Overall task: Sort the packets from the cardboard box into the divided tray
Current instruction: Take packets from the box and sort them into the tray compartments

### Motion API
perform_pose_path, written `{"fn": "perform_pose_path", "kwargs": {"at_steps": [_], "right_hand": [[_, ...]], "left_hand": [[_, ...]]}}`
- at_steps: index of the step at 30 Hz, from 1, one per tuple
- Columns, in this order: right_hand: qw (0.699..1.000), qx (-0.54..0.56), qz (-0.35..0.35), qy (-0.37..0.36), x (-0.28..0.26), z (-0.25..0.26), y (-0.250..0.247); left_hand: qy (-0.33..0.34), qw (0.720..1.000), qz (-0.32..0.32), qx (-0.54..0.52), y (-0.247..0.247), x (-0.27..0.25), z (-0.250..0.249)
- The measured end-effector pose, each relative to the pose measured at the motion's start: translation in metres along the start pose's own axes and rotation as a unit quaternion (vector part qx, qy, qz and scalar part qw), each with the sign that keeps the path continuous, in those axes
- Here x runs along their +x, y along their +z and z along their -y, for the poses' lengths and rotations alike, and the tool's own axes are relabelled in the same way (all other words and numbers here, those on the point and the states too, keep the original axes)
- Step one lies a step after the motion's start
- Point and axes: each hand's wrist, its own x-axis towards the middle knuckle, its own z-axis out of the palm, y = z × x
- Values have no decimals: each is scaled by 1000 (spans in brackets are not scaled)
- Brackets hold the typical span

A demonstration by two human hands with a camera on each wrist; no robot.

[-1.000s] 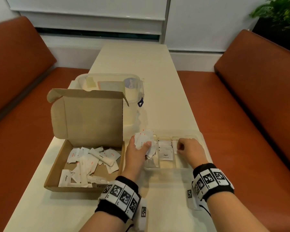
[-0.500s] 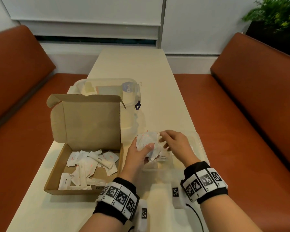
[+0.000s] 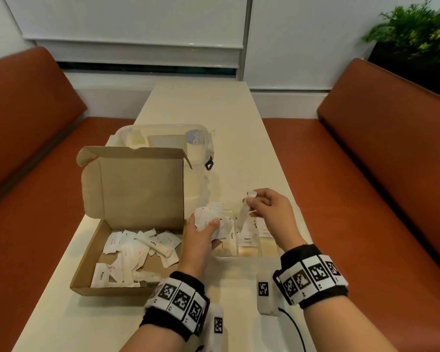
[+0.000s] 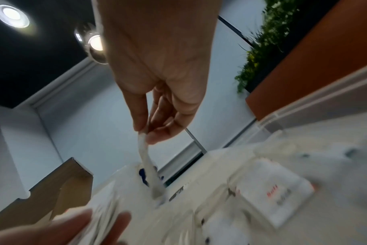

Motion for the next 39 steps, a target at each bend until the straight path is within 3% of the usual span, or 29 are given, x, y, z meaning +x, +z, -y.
{"fn": "perform_pose_path", "kwargs": {"at_steps": [8, 16, 22, 27, 39], "right_hand": [[998, -44, -16, -41, 1, 13, -1], [996, -49, 28, -66, -10, 17, 12], [997, -21, 23, -70, -14, 19, 14], [998, -30, 34, -32, -19, 9, 12], [999, 14, 45, -19, -20, 2, 7]], "left_hand": [[15, 999, -16, 35, 1, 2, 0], [61, 993, 79, 70, 14, -9, -19], [21, 994, 92, 53, 19, -6, -29], [-14, 994, 112, 1, 18, -5, -26], [-20, 998, 57, -25, 12, -4, -24]]}}
